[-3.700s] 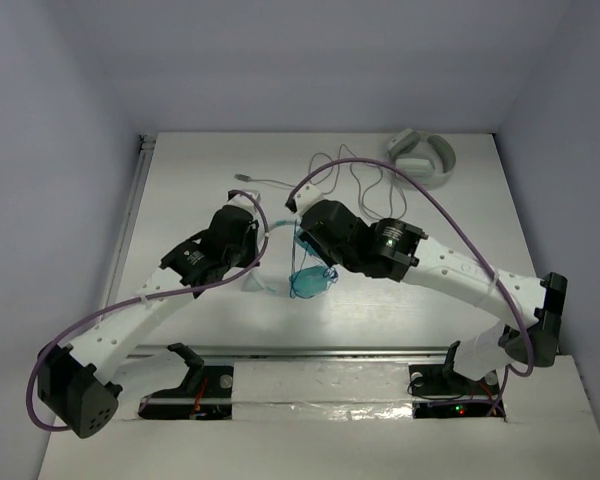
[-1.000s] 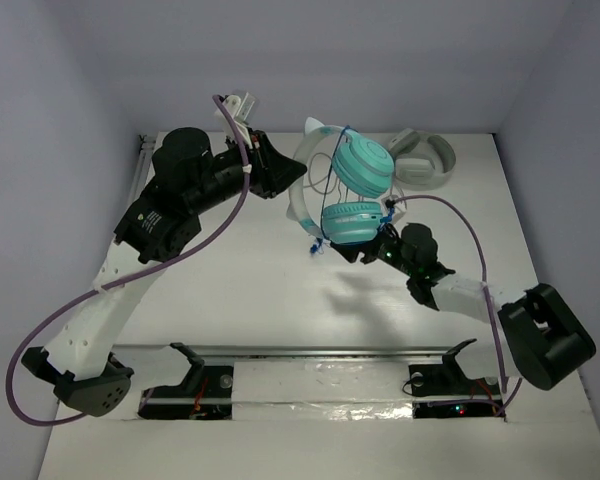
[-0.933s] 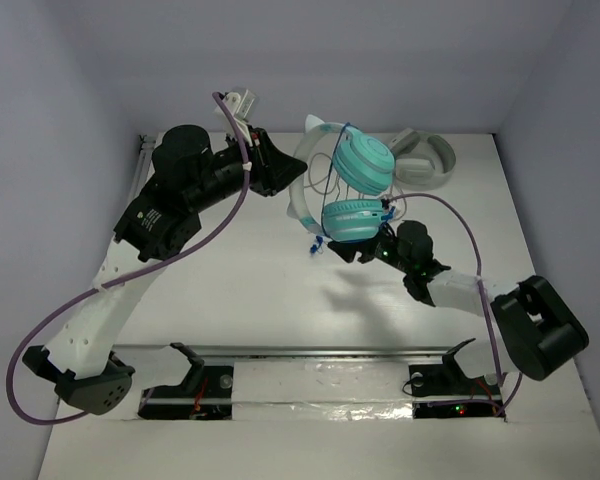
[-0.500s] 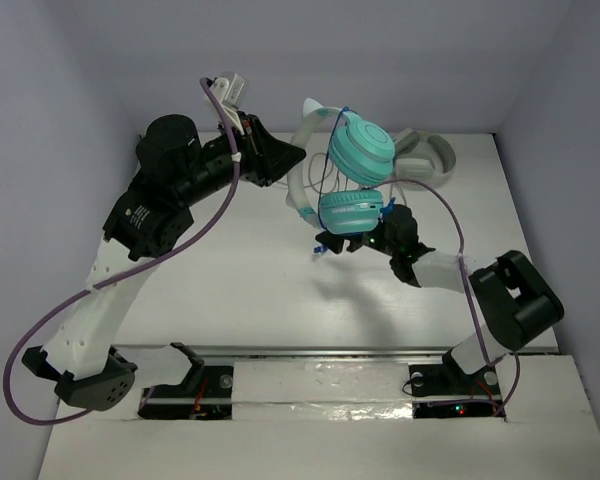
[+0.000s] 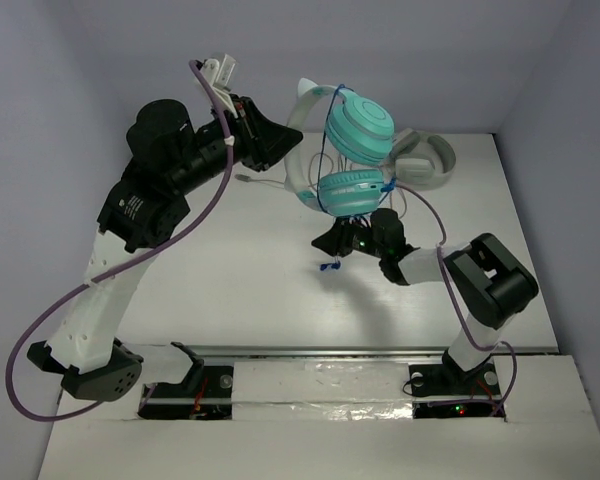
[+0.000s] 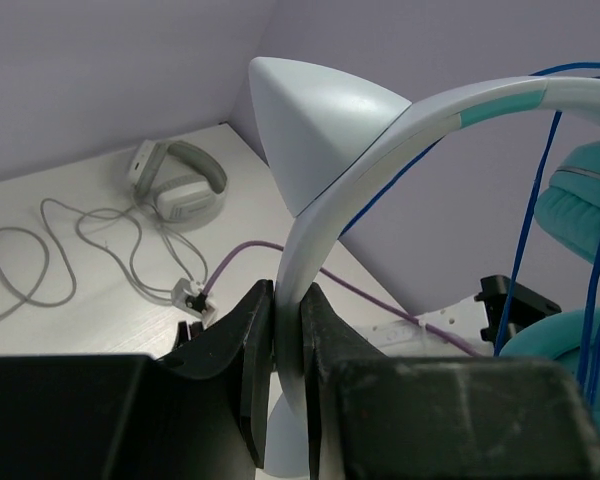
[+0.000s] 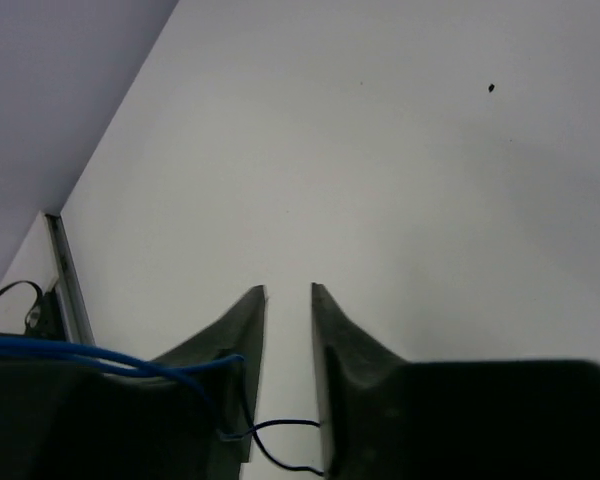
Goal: Wrap the headphones
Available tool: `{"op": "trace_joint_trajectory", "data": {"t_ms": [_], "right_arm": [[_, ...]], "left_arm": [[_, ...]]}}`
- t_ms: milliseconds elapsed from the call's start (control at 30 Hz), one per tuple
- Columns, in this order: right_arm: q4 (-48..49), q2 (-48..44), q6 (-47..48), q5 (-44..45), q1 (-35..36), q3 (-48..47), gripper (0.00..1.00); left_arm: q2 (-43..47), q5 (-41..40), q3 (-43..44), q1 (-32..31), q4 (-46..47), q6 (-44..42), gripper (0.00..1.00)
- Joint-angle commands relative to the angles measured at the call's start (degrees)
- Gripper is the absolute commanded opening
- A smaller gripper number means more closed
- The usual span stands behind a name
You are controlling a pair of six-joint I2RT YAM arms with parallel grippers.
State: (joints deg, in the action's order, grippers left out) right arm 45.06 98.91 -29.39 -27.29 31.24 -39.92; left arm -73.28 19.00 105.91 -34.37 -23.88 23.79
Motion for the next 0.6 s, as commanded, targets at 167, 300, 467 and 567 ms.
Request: {"op": "trace_joint_trajectory", "data": {"t_ms": [167, 300, 467, 567], "right_arm": [[3.90, -4.25, -4.45, 4.43, 4.53, 3.97, 0.06], [-5.83, -7.94, -4.10, 14.68, 13.90, 4.94, 0.01], [-12.26, -10.40, -5.42, 20.33, 19.90, 5.29, 0.00], [-20.08, -13.65, -4.89, 24.99, 25.17, 3.89, 0.00]], "left_arm": [[0.33, -3.17, 0.01, 5.27, 7.71, 4.68, 0.00], [1.47, -2.31, -7.45, 12.54, 16.02, 10.47, 0.00], [0.86, -6.49, -14.05, 16.79, 21.42, 14.18, 0.00], [0.24, -13.60, -15.81, 17.32, 22.21, 12.60, 0.00]]}}
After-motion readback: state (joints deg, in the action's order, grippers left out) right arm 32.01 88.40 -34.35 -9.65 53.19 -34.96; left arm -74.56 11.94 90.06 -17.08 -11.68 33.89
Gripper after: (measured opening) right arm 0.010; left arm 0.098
